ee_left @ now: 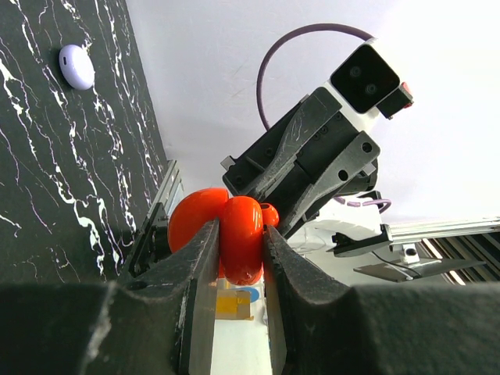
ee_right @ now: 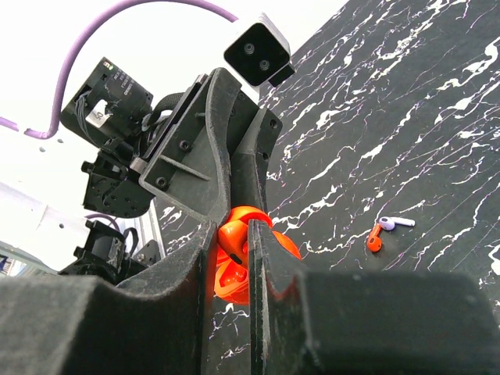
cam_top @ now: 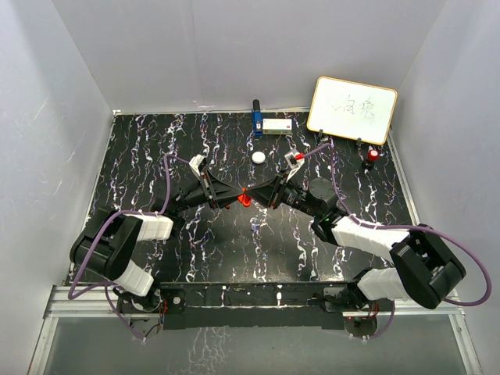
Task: Insert the wireless bluetooth earbuds into the charging case
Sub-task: Place the earbud in the charging case.
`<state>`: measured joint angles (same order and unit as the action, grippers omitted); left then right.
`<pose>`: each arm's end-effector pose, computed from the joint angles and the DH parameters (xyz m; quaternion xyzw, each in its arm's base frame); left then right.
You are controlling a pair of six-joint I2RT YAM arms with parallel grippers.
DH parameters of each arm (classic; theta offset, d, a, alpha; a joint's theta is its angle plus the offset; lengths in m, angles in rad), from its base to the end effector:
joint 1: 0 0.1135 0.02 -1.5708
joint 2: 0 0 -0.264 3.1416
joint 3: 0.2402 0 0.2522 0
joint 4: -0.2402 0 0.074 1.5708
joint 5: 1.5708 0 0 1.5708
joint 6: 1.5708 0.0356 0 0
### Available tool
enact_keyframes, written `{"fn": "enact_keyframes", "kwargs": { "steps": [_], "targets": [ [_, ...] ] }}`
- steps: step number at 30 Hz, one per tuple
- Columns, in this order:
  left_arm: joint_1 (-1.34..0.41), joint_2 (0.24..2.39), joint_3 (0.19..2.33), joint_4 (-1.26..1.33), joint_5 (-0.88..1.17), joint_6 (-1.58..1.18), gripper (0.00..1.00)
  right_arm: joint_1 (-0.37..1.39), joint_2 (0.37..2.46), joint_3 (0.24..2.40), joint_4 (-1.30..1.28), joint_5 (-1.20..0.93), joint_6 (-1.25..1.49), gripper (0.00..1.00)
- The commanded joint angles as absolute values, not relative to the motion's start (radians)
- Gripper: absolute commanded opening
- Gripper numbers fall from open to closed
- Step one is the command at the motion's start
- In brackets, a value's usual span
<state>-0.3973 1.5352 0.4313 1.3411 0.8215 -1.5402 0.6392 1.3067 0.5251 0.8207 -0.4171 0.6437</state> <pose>0.2388 -0.1285 0.2087 -0.0428 0.6466 -0.7336 0.2045 0.2111 0.1748 0.2425 -0.1477 0.6785 0.5369 0.4791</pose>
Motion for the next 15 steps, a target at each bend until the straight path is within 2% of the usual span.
{"fn": "enact_keyframes", "kwargs": {
  "steps": [1, 4, 15],
  "targets": [
    [-0.403, 1.497, 0.459, 1.383, 0.83, -1.533, 0.0, 0.637, 1.306, 0.512, 0.884, -0.406, 0.619, 0.0],
    [-0.404, 1.501, 0.462, 1.386, 0.83, -1.534, 0.0, 0.636, 1.305, 0.511, 0.878, -0.402, 0.617, 0.02],
    [-0.403, 1.505, 0.458, 1.39, 0.83, -1.536, 0.0, 0.636, 1.297, 0.517, 0.865, -0.391, 0.609, 0.3]
  ]
}}
